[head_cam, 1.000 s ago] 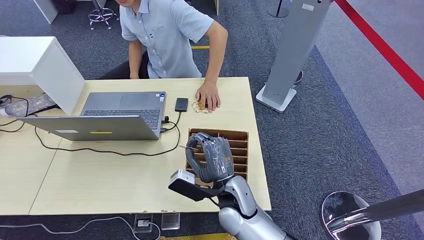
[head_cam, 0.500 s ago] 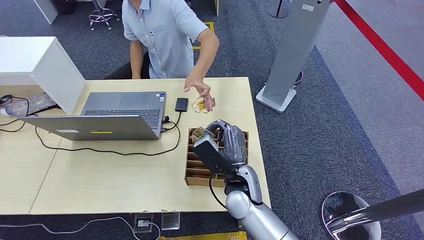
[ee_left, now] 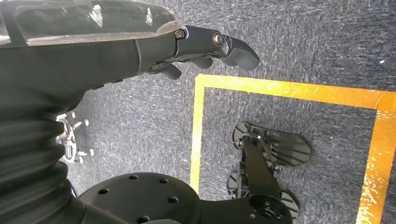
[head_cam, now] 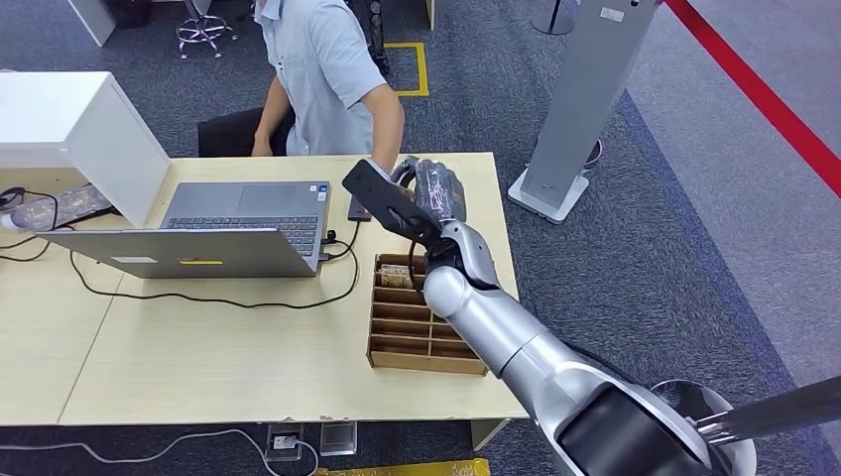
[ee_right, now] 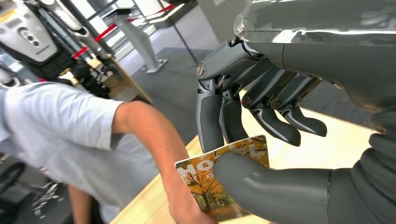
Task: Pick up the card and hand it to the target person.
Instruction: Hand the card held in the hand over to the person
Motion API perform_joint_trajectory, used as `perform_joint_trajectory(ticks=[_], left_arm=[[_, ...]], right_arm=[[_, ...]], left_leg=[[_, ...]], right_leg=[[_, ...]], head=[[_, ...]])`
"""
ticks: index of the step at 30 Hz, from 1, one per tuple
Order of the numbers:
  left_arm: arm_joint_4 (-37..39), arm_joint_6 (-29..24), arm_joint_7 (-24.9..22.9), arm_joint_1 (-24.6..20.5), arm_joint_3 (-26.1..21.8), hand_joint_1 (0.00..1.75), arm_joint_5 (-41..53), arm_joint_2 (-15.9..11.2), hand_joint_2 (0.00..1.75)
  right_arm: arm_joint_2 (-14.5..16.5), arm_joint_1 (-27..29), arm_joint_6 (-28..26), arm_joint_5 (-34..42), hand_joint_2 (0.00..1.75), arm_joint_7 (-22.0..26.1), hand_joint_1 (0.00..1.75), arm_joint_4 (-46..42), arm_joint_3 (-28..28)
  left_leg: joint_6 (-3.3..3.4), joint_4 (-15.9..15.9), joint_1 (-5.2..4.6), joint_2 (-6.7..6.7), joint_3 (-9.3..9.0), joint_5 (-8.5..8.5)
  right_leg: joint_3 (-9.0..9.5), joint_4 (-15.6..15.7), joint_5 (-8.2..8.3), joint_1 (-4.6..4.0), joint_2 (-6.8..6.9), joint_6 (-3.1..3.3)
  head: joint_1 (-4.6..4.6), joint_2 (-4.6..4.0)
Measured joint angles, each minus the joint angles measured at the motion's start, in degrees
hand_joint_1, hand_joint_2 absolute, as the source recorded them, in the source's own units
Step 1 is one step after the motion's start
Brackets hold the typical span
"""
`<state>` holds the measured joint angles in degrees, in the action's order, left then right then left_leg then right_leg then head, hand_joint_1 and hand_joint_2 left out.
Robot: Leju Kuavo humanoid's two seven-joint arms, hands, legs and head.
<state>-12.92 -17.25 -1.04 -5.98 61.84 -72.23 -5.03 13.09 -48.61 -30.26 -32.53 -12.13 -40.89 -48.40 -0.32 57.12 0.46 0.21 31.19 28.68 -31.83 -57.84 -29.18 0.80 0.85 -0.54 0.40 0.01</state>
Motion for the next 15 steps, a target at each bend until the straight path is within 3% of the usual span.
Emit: perform_joint_trajectory(ticks=[2, 6, 11, 15], left_arm=[[0.00, 0.16, -0.01, -0.01, 0.13, 0.00, 0.16, -0.01, 1.75], [0.00, 0.95, 0.13, -0.03, 0.69, 0.00, 0.62, -0.04, 1.75], [0.00, 2.37, 0.97, -0.04, 1.46, 0.00, 1.14, -0.17, 1.75], [0.00, 1.77, 1.07, -0.04, 1.55, 0.00, 0.36, -0.28, 1.75]], right_arm=[[0.38, -1.27, 0.39, -0.99, 1.75, -1.09, 1.75, 2.40, -0.42], [0.92, -2.44, 0.84, -2.46, 1.75, -2.34, 0.00, 6.12, -1.39], [1.05, -2.65, 0.61, -2.85, 1.75, -2.02, 0.00, 8.91, -2.04], [0.97, -2.46, -0.87, 0.69, 1.75, 1.87, 0.00, 9.58, -1.97]], left_leg=[[0.00, 0.00, 0.00, -0.01, 0.00, 0.00], [0.00, 0.00, 0.00, -0.01, -0.01, 0.00], [0.00, 0.00, 0.00, 0.00, -0.01, 0.00], [0.00, 0.00, 0.00, 0.01, -0.04, 0.00]], right_leg=[[0.00, 0.00, 0.00, 0.00, 0.00, 0.00], [-0.01, 0.00, 0.00, 0.00, -0.01, 0.00], [-0.02, 0.00, 0.00, 0.00, -0.02, 0.00], [-0.02, 0.00, 0.00, 0.00, -0.03, 0.00]], head=[[0.04, 0.00], [0.00, 0.00], [-0.06, -0.01], [-0.06, 0.00]])
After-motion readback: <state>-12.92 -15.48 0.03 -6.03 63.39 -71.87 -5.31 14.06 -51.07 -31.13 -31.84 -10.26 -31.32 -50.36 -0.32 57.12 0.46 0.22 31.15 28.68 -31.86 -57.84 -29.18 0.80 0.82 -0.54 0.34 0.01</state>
